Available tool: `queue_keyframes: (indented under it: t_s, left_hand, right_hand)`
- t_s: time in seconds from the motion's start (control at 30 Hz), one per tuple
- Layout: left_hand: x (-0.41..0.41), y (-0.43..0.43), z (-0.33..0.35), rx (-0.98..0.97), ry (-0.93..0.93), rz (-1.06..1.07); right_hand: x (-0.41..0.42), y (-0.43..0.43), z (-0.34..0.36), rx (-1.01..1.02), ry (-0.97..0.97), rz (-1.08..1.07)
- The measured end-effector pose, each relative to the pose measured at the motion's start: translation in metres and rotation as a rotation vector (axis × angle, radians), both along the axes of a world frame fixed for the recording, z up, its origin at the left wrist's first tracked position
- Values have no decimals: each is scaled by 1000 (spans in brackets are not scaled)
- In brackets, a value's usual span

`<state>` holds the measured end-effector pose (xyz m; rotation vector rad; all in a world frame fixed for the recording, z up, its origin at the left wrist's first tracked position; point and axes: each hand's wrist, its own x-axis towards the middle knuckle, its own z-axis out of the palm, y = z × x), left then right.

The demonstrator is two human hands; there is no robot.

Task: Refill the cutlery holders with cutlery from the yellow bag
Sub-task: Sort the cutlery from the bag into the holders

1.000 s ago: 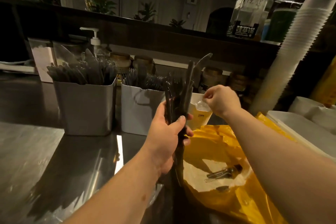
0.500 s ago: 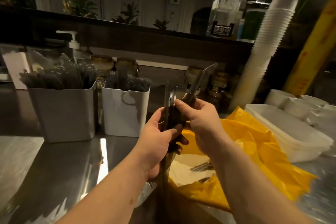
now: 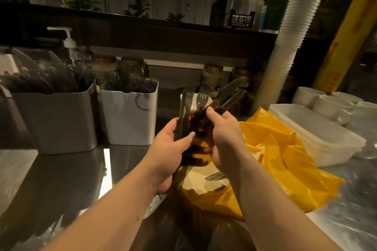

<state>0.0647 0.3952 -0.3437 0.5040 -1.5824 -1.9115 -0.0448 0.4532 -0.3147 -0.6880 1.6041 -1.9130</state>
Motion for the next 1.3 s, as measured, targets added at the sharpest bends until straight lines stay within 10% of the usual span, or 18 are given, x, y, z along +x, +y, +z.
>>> queue_keyframes:
  t_s: [0.6,1.0,1.3]
  left_hand:
    - [-1,-9,-2,-28,-171,172]
    - [1,-15,1,132,-28,118]
    - [1,-3,5,-91,-149,134]
  right_hand:
    - [-28,8,-2,62,28,-168]
    - [-15,17,2,143,31,161]
    - [-1,11,-7,152,28,278]
